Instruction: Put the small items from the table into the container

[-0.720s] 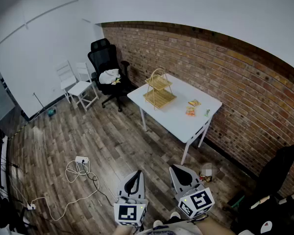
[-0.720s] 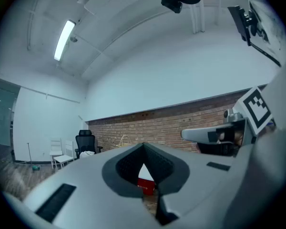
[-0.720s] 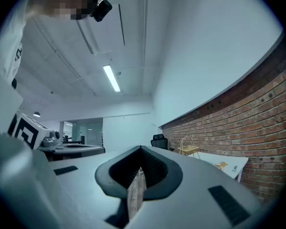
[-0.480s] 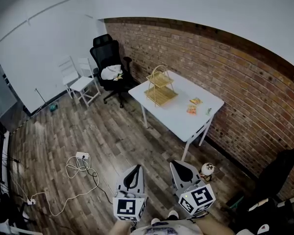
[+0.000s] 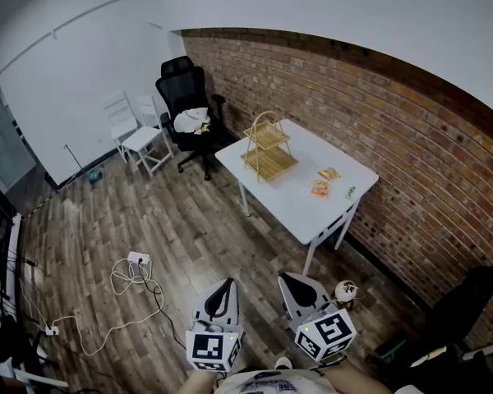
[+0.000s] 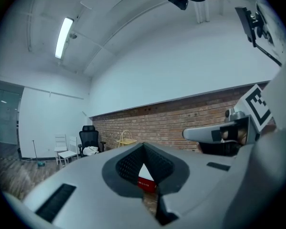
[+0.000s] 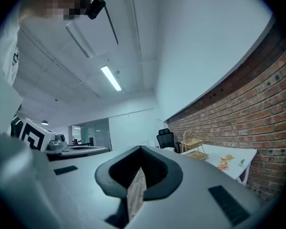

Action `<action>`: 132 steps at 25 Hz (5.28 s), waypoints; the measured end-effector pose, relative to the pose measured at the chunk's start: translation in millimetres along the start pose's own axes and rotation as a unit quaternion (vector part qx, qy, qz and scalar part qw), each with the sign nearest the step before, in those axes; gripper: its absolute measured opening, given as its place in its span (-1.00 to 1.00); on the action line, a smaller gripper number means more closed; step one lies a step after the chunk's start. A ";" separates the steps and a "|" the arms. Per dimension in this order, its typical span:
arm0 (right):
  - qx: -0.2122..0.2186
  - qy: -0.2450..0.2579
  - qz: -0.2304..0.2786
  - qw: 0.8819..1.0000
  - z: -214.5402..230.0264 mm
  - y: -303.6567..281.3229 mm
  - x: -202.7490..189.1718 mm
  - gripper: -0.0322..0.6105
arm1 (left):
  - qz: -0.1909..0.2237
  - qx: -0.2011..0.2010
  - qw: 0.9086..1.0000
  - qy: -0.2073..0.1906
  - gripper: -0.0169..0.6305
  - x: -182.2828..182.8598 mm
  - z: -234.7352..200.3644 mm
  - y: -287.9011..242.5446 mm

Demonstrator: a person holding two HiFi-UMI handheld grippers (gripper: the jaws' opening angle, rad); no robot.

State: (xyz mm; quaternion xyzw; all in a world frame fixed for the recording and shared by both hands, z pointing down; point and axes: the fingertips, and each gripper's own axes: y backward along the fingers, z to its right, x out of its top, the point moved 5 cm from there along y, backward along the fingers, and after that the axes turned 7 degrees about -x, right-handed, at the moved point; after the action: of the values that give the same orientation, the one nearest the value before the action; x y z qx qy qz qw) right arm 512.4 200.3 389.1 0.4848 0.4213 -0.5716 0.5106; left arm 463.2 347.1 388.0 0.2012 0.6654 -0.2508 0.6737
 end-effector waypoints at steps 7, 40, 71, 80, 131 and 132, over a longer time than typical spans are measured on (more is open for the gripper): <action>0.016 -0.010 0.003 1.000 18.9 -3.2 -0.6 -0.84 | -0.001 0.010 1.000 -0.009 -0.80 0.2 9.9 -15.0; -0.024 0.002 -0.030 0.999 47.2 -298.2 -5.6 -0.84 | 0.004 -0.015 1.000 0.017 -0.80 0.3 -239.3 -190.1; -0.115 -0.013 -0.039 0.993 123.0 -490.9 -25.0 -0.84 | -0.018 -0.076 0.997 0.026 -0.80 -20.2 -390.2 -359.7; -0.153 -0.017 -0.044 0.987 206.1 -527.7 -11.2 -0.84 | -0.021 -0.126 0.991 0.029 -0.80 -11.7 -380.0 -475.1; -0.547 -0.044 0.039 0.835 445.5 -326.9 33.2 -0.84 | -0.023 -0.533 0.846 -0.008 -0.80 11.7 -73.8 -712.3; -0.549 -0.045 0.039 0.833 445.1 -326.0 32.3 -0.84 | -0.024 -0.534 0.845 -0.009 -0.80 10.8 -73.3 -712.1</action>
State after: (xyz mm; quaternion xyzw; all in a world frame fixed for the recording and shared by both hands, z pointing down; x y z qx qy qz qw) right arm 133.5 -199.8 430.8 0.1142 0.6231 -0.2468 0.7334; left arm -26.6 -174.1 419.4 -0.2083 0.6951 0.1256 0.6765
